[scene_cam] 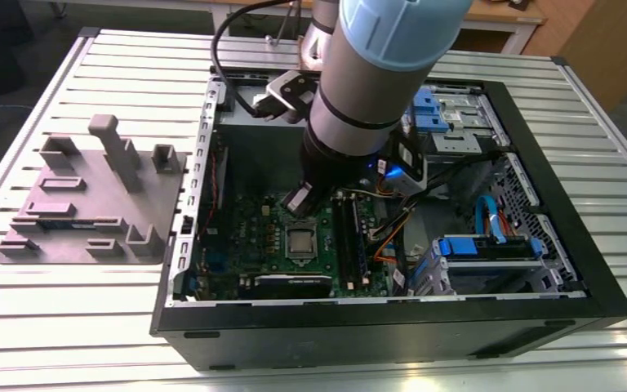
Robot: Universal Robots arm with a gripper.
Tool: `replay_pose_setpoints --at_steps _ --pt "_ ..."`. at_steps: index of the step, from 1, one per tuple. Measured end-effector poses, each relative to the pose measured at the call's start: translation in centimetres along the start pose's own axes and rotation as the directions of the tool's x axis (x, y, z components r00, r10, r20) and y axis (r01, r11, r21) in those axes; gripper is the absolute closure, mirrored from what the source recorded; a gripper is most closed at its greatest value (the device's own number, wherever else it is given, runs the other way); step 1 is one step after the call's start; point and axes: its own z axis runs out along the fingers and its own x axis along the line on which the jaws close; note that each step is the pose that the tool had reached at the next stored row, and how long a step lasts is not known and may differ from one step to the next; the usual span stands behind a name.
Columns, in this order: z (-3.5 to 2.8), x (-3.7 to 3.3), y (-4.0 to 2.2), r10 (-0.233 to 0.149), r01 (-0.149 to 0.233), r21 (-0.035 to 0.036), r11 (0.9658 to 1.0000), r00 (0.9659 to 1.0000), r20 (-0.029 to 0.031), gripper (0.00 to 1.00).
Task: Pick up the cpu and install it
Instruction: 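Close the cpu cover, then install the first cpu locking lever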
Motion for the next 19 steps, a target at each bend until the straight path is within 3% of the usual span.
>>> replay_pose_setpoints --at_steps 15,17,19 --pt "0.00 0.10 -0.01 -0.004 0.004 0.0001 1.0000 1.0000 -0.0007 0.90" --pt "0.01 0.14 0.03 -0.004 0.004 0.0039 1.0000 1.0000 0.0028 0.90" --pt "-0.03 0.18 0.09 -0.007 0.007 0.0166 0.9998 0.9999 0.0140 0.90"
